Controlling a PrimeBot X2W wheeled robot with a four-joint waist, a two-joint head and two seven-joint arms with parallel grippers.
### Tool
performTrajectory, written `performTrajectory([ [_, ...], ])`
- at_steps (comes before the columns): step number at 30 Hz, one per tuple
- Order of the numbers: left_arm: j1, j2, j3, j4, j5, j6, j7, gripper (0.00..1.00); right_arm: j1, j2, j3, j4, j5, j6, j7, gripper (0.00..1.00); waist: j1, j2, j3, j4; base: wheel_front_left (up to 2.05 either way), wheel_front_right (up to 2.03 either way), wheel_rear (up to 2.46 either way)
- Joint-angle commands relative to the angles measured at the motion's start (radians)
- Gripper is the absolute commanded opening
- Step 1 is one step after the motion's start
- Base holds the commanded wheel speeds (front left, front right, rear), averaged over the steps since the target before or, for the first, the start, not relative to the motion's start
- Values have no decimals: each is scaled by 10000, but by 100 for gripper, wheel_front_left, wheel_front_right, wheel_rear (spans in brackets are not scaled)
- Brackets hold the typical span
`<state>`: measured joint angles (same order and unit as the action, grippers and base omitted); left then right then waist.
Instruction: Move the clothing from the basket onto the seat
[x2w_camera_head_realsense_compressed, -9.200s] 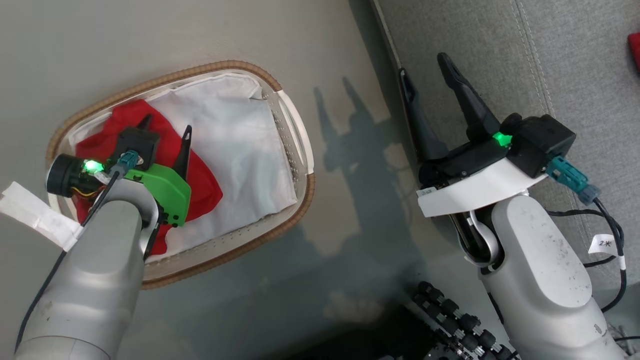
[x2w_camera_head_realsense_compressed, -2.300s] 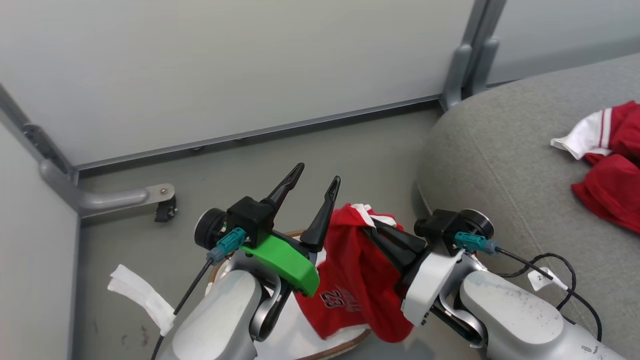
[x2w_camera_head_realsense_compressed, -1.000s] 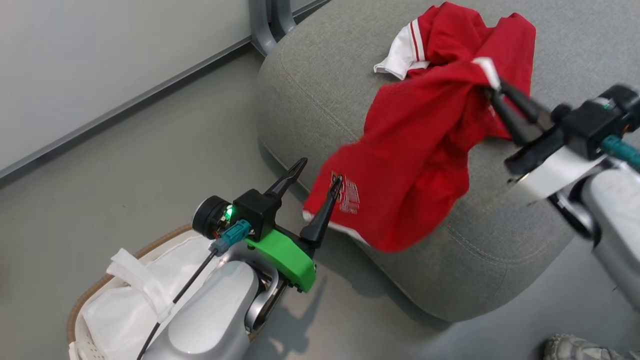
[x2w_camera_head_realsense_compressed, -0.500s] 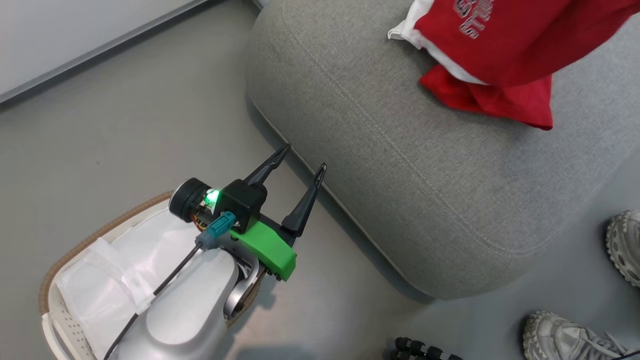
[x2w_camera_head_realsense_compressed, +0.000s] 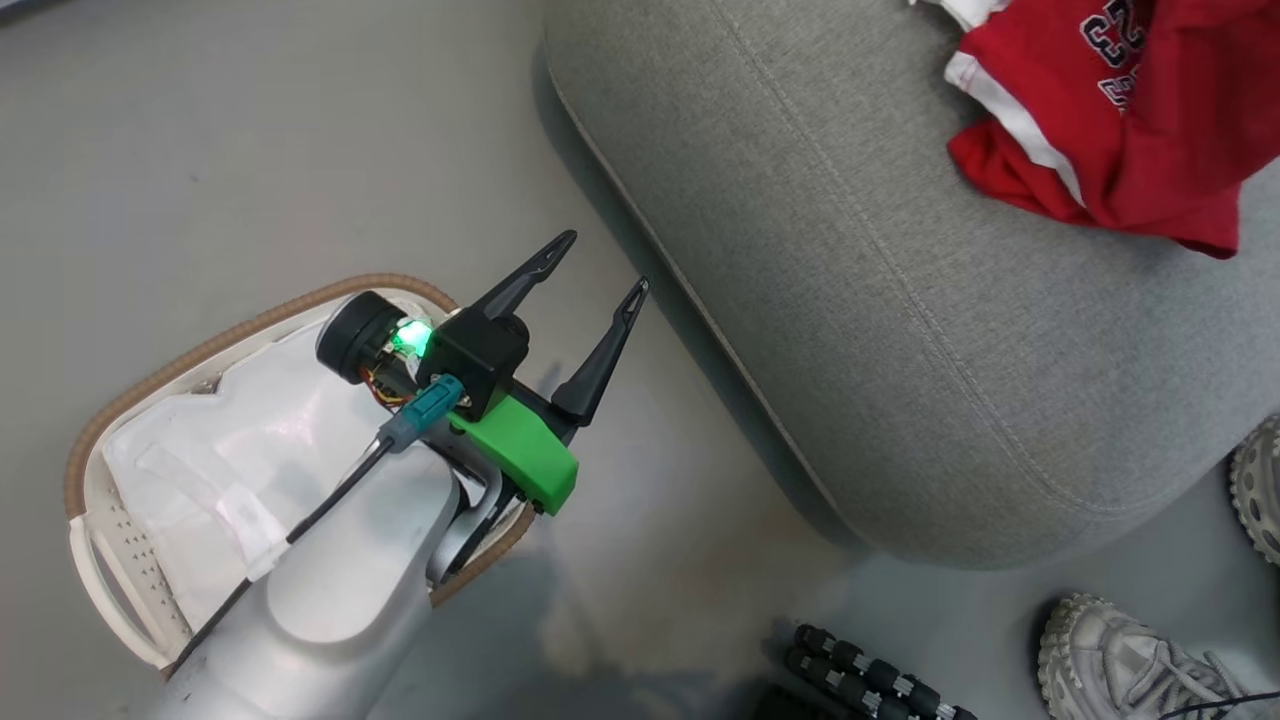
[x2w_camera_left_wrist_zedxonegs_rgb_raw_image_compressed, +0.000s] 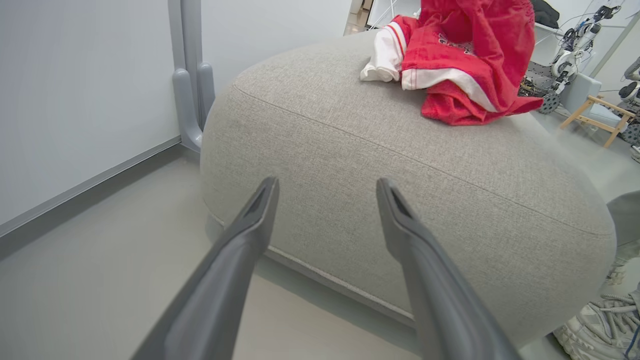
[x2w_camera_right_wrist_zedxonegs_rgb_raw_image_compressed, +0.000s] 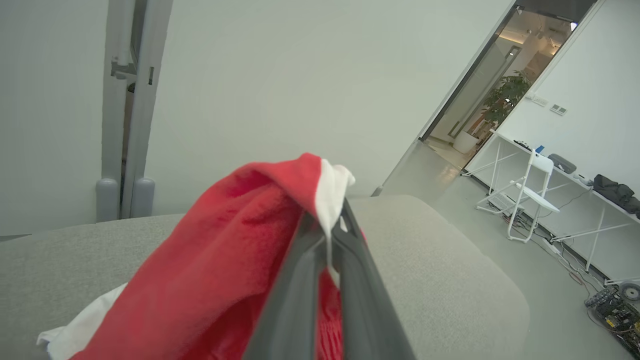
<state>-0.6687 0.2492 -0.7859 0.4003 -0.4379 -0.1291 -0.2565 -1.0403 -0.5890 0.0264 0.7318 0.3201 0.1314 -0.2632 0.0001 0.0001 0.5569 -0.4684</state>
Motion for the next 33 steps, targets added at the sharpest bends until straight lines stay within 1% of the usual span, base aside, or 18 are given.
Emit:
performTrajectory([
  [1,-192,111,-11,5,-48,-26,7,100,342,216,-176,126,-75,-15,-21,0,-1,-1,463,404,0,0,0],
  [6,-243,121,-46,108,-129,-26,12,100,1370,910,-1062,315,-299,-15,-22,0,-1,-1,486,485,0,0,0],
  [7,-244,114,-51,132,-152,-26,8,100,1549,1022,-1269,299,-339,-15,-22,16,-1,-1,461,494,0,0,0],
  [8,-229,97,-48,163,-183,-26,3,100,1823,1171,-1520,259,-409,-15,-22,48,-1,-1,411,505,0,0,0],
  [9,-210,68,-43,180,-206,-24,-4,100,2054,1286,-1649,230,-486,-15,-22,100,-1,-1,363,520,0,0,0],
  [13,-113,25,4,361,-200,19,-46,100,2876,1587,-2128,75,-864,-15,-22,100,-1,-1,69,566,0,0,0],
  [16,36,-42,78,487,-256,55,-74,100,3396,1826,-2526,-116,-839,-15,-22,100,-1,-1,-227,587,0,0,0],
  [21,285,-226,250,733,-328,56,-89,100,4314,2036,-2686,-809,-742,-15,-22,100,-1,-1,-799,652,0,0,0],
  [25,587,-439,538,687,-290,66,-97,100,5188,2250,-2483,-1728,-808,-15,-21,100,-1,-1,-1353,790,0,0,0],
  [28,880,-646,816,641,-164,73,-97,100,5729,2199,-2017,-2397,-992,-15,-21,100,-1,-1,-1806,1015,0,0,0],
  [33,1401,-997,1326,622,-41,50,-91,100,6318,2268,-1327,-3312,-875,-15,-22,100,-1,-1,-2562,1514,0,0,0],
])
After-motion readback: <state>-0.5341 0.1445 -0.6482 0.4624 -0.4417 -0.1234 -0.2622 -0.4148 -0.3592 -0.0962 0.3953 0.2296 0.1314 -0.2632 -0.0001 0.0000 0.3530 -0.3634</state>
